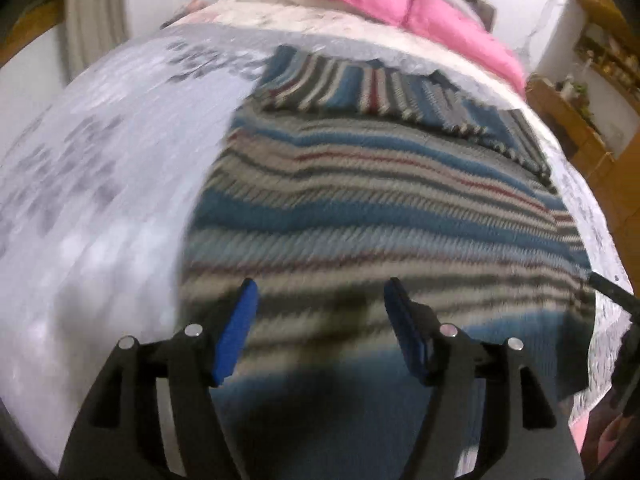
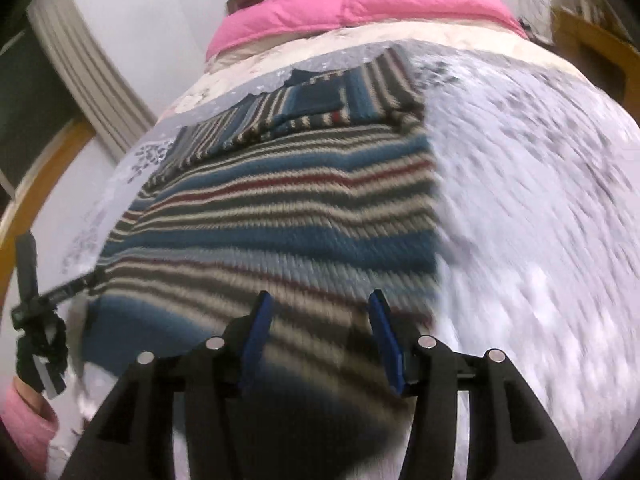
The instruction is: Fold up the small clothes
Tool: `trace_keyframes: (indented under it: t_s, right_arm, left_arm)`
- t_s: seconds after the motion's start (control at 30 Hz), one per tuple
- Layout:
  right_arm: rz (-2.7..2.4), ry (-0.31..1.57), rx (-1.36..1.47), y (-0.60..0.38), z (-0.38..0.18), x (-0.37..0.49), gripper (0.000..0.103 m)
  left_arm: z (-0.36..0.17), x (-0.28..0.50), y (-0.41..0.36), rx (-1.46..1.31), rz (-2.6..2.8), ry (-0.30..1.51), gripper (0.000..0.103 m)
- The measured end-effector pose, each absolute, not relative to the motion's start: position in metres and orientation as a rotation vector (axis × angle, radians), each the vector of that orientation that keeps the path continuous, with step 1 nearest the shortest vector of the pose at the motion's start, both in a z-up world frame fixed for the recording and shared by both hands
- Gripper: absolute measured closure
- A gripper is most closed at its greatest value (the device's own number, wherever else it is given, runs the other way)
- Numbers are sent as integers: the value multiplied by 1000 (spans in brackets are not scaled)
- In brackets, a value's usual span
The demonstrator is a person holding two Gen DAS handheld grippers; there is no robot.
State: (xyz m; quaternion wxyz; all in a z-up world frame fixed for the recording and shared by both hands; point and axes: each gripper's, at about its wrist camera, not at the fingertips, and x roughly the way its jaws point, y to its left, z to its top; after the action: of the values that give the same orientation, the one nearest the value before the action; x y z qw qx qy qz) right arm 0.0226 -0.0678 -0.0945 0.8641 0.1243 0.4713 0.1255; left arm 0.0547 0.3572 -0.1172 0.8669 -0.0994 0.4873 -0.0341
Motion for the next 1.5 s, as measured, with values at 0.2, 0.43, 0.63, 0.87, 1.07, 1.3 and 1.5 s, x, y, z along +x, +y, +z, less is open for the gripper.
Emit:
trace_keyframes:
  t_s: [0.2,0.43,0.63,0.87,1.07,1.3,1.5]
  right_arm:
    - [272,1064,265,-80,-99,-34,52]
    - [334,1151,362,-74,-136,-56,51]
    - [348,1145,385,-65,-144,-53,50]
    - [409,1114,455,-63,-143,-47,54]
    - [396,1135,472,-66,-153,-42,61]
    - [458,1108,473,-61,-144,-41,89]
    - [552,1046,606,-84,-122,-36,93]
  left_arm:
    - [-122,6,385,-269,-57,1086,37]
    - [-139,-10,390,-328,-75,1109,34]
    - [-141,-10,378,-365,-121,1121,32]
    - [-150,-10,379,-606,-208,1143,51]
    - [-164,-13,386,-661,-180,1165,73]
    - [-156,-9,384,-698,-209,1142,93]
    - [-134,-10,398,-795,-258,1065,95]
